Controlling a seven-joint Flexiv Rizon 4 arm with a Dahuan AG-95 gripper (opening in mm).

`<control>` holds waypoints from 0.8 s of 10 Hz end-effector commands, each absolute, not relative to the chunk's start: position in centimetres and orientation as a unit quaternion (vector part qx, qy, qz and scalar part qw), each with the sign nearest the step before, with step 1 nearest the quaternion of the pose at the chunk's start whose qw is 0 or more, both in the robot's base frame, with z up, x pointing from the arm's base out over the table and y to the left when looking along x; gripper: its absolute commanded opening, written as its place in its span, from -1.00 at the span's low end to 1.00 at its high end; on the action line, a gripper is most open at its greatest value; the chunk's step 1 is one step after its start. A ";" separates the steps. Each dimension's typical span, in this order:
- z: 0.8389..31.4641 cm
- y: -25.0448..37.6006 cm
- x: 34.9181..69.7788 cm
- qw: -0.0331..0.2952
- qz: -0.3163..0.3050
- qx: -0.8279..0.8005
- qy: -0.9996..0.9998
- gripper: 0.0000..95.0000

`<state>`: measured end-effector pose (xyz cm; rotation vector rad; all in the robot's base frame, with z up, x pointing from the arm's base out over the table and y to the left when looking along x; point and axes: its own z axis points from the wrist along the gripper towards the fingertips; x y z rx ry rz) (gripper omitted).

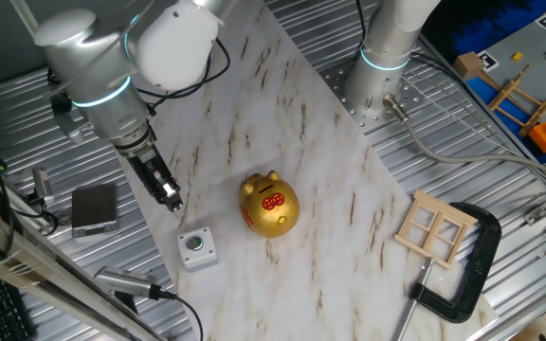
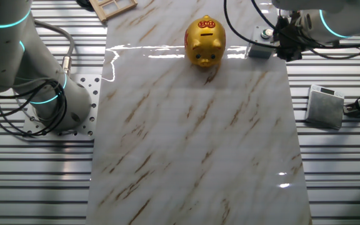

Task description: Drop coins into a piggy bank

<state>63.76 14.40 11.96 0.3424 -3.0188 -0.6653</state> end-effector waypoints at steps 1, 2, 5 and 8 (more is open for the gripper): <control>11.9 14.7 64.2 0.016 -0.224 0.106 -0.969 -0.60; 12.0 14.9 64.4 0.017 -0.227 0.103 -0.968 -0.60; 12.0 15.3 64.7 0.018 -0.230 0.101 -0.968 -0.60; 11.9 15.3 64.8 0.018 -0.235 0.098 -0.967 -0.60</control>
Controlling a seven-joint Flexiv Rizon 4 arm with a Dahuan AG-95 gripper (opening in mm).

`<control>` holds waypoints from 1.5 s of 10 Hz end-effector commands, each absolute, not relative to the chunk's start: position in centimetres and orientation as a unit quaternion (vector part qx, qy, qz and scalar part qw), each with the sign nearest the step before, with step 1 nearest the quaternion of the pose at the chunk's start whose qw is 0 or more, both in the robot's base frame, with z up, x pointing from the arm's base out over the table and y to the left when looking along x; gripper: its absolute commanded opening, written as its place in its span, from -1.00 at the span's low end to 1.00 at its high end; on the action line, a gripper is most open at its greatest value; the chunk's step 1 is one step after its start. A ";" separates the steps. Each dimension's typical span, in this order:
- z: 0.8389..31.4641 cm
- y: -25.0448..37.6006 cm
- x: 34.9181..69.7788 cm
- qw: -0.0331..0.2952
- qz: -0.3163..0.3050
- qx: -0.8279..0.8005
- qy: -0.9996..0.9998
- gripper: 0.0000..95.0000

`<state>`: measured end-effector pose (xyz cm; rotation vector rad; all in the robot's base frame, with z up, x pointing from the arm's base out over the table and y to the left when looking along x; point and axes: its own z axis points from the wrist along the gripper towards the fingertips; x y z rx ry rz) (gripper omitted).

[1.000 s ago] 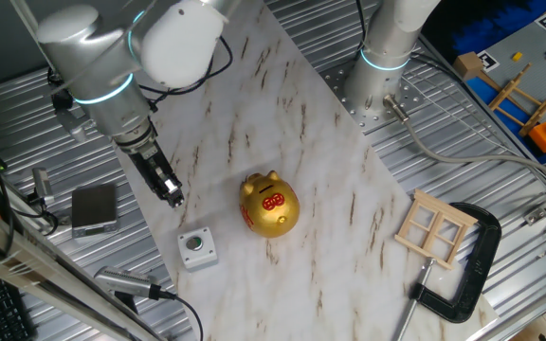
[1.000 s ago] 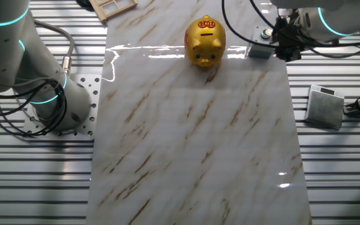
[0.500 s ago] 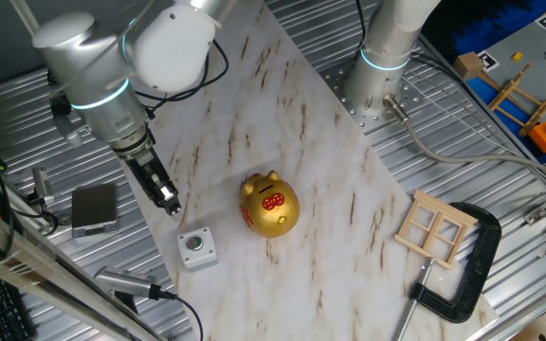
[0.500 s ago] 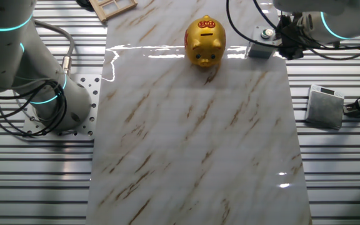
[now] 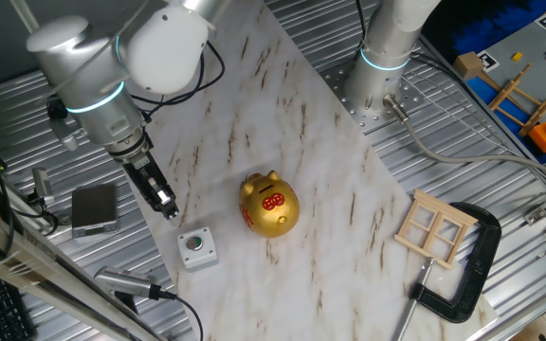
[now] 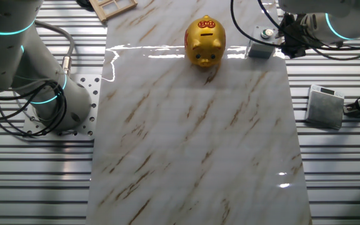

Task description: Drop coins into a piggy bank

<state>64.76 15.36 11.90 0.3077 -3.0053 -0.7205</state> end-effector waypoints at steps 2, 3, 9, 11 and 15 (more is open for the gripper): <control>12.0 15.4 64.9 0.019 -0.246 0.090 -0.965 -0.60; 12.0 15.5 65.0 0.019 -0.249 0.088 -0.964 -0.60; 11.8 16.2 64.9 0.021 -0.262 0.077 -0.962 -0.60; 11.8 16.2 64.9 0.023 -0.262 0.068 -0.962 -0.60; 11.8 16.2 64.9 0.035 -0.262 0.099 -0.959 -0.60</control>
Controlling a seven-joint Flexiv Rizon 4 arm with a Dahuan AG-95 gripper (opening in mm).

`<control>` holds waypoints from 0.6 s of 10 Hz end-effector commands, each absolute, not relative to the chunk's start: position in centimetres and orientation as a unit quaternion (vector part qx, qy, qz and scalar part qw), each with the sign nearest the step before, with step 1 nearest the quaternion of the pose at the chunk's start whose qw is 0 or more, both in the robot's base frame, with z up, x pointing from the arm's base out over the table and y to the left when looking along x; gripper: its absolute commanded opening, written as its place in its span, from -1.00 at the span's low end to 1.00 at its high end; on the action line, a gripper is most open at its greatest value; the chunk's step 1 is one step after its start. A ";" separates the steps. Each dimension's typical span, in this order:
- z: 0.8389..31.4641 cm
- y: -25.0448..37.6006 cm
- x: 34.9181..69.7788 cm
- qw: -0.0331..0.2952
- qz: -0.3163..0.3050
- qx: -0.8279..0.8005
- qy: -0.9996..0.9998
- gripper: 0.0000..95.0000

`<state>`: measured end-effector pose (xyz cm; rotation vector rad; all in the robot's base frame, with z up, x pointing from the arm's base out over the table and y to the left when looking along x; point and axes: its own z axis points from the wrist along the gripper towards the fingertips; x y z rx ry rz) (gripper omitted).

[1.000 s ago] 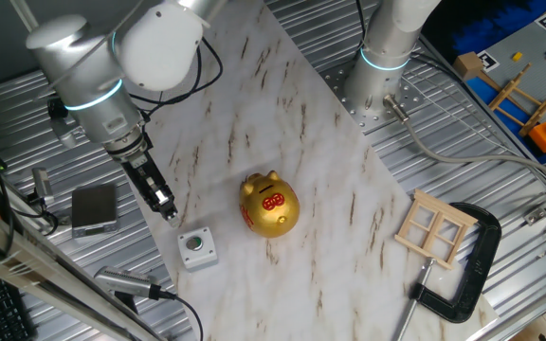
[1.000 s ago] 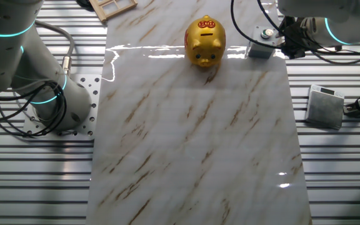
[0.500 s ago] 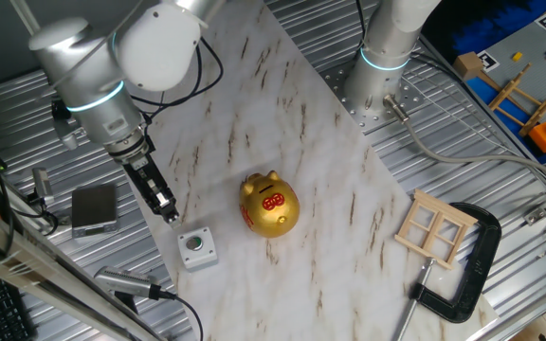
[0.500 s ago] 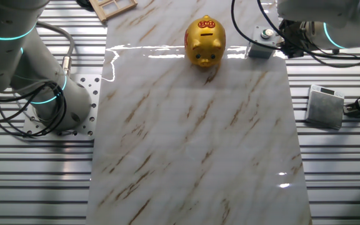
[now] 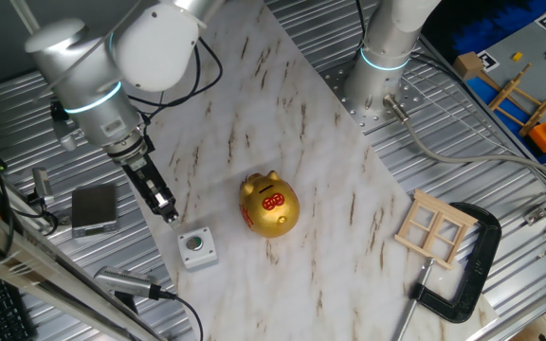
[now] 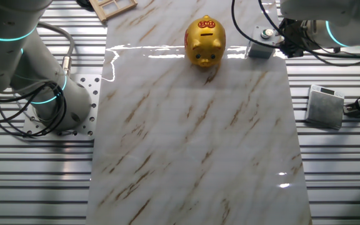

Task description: Drop coins into a piggy bank

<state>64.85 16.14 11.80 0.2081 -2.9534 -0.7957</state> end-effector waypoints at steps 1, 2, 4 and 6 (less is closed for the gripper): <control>11.8 16.2 64.9 0.036 -0.262 0.108 -0.958 -0.60; 11.8 16.2 64.9 0.037 -0.262 0.115 -0.957 -0.60; 11.8 16.2 64.9 0.037 -0.263 0.122 -0.956 -0.60; 11.8 16.2 64.9 0.039 -0.264 0.123 -0.956 -0.60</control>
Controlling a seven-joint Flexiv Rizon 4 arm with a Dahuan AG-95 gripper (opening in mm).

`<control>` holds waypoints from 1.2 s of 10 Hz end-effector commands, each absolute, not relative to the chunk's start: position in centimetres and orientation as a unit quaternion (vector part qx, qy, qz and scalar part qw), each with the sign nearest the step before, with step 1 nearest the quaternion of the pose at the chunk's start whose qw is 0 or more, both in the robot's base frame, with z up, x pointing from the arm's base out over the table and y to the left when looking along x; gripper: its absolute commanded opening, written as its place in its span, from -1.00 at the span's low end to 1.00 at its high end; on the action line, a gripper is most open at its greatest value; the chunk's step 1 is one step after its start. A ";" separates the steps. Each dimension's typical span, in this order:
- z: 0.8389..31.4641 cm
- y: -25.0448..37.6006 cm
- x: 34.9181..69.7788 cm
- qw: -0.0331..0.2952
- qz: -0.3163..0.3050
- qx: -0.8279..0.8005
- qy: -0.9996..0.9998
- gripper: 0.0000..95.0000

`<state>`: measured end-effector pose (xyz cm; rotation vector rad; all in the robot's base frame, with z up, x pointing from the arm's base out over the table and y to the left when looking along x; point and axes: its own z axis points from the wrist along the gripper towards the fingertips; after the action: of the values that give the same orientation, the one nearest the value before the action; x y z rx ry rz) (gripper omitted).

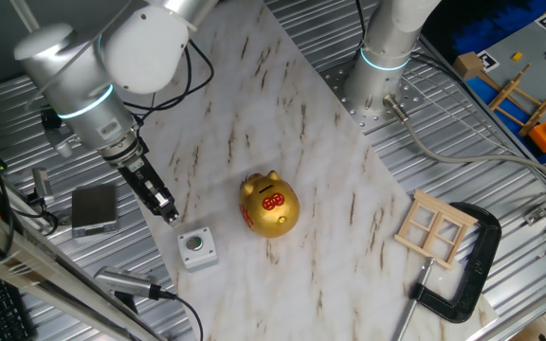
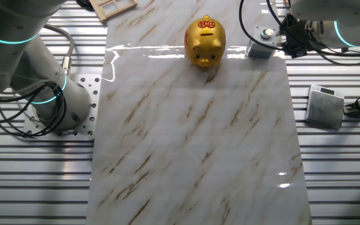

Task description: Drop coins into a piggy bank

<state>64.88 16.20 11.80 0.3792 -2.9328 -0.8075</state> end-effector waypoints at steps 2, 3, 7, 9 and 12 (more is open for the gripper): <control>11.8 16.2 64.9 0.038 -0.266 0.120 -0.956 -0.60; 12.0 16.3 64.8 0.038 -0.269 0.121 -0.955 -0.60; 12.0 16.7 64.8 0.038 -0.284 0.113 -0.951 -0.60; 11.7 17.3 65.0 0.037 -0.282 0.118 -0.951 -0.60; 11.9 17.4 64.9 0.035 -0.281 0.131 -0.950 -0.60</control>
<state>64.95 17.44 11.94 0.4032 -2.9177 -0.8649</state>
